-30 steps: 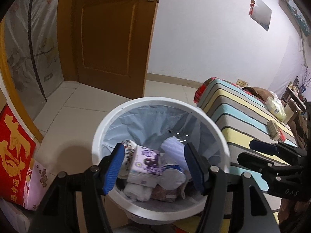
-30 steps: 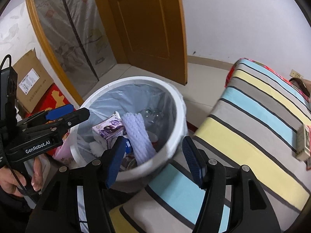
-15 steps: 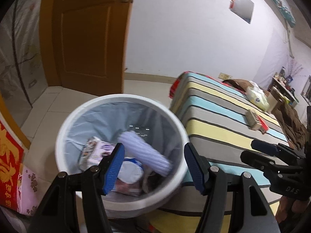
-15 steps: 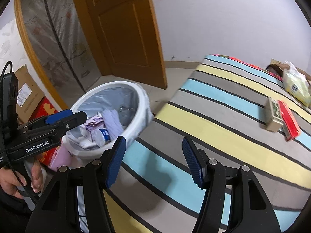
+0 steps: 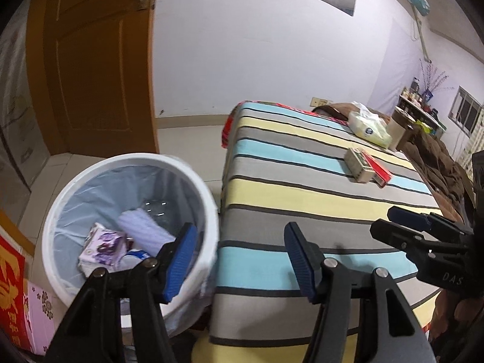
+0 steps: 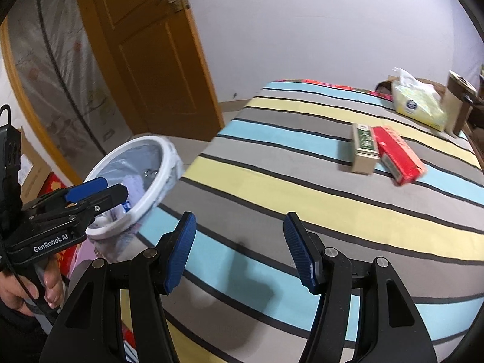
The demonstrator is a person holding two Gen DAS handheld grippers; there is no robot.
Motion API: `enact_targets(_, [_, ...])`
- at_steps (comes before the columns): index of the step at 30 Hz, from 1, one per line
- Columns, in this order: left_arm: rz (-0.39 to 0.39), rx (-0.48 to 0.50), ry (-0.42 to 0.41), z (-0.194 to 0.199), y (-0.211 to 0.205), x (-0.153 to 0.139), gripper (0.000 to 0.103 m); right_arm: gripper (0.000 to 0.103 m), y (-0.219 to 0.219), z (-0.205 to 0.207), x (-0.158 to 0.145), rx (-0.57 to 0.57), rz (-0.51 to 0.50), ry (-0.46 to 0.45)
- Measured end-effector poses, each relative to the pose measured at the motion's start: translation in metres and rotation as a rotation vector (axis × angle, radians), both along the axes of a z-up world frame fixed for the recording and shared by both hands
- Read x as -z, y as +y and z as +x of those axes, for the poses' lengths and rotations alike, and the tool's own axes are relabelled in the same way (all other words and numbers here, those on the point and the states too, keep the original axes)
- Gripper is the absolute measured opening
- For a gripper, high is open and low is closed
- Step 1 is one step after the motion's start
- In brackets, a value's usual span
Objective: Collect trash
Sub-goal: 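Move both tools back over the bedspread toward the green and red boxes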
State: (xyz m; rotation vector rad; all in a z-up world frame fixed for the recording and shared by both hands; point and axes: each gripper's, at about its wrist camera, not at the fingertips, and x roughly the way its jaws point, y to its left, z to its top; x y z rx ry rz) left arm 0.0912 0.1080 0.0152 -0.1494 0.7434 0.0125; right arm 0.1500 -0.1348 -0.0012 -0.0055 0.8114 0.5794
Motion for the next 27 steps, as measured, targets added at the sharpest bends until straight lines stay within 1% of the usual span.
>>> enact_targets(7, [0.01, 0.056, 0.003, 0.014, -0.026, -0.001, 0.062, 0.062, -0.03, 0.003, -0.002, 0.055, 0.005, -0.008])
enact_targets(15, [0.02, 0.124, 0.004, 0.037, -0.057, -0.004, 0.062, 0.062, -0.061, 0.016, -0.003, 0.106, 0.017, -0.01])
enact_targets(27, [0.021, 0.228, 0.031, 0.085, -0.103, -0.003, 0.062, 0.062, -0.104, 0.05, -0.005, 0.189, 0.011, -0.024])
